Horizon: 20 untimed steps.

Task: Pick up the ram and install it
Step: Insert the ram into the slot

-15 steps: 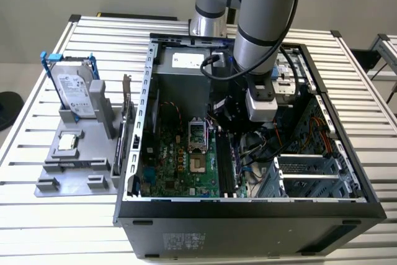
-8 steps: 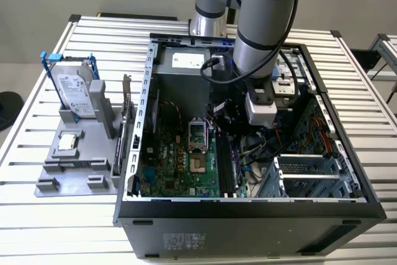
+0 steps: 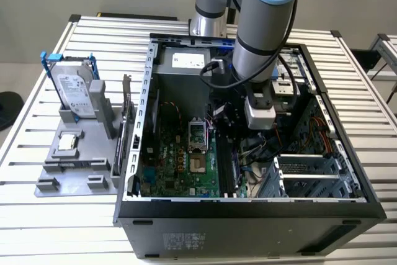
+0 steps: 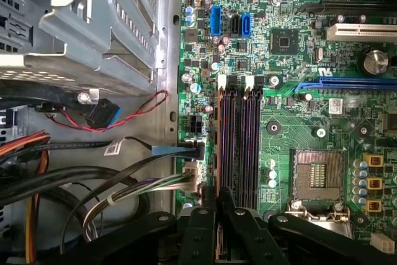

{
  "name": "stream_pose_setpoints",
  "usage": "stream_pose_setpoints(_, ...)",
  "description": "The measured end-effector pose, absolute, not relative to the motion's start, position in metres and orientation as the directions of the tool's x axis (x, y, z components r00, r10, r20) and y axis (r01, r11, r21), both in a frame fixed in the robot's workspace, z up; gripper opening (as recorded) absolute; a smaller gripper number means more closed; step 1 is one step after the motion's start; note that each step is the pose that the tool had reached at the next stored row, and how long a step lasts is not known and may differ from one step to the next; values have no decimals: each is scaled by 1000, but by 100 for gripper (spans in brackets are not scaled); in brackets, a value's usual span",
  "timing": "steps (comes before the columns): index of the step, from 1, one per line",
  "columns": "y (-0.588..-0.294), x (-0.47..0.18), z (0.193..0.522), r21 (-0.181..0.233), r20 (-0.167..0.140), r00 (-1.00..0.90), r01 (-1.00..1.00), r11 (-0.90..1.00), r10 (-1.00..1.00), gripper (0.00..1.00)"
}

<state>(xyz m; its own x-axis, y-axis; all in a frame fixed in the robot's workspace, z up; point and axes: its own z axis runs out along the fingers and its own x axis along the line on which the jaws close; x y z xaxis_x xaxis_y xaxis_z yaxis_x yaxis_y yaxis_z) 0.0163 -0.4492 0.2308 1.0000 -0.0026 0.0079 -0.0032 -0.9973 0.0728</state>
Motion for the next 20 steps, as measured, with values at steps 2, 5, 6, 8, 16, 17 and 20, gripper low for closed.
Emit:
stream_pose_setpoints(2,-450,16,229,73,8,1000,-3,-997,-3,0)
stream_pose_setpoints(5,-450,16,227,73,8,1000,-3,-997,-3,0)
stream_pose_setpoints(6,-450,16,227,73,8,1000,-3,-997,-3,0)
stream_pose_setpoints(8,-451,16,225,73,8,1000,-3,-997,-3,0)
stream_pose_setpoints(16,-451,16,222,73,8,1000,-3,-997,-3,0)
stream_pose_setpoints(17,-451,16,222,73,8,1000,-3,-997,-2,0)
stream_pose_setpoints(20,-451,16,222,73,8,1000,-2,-997,-1,0)
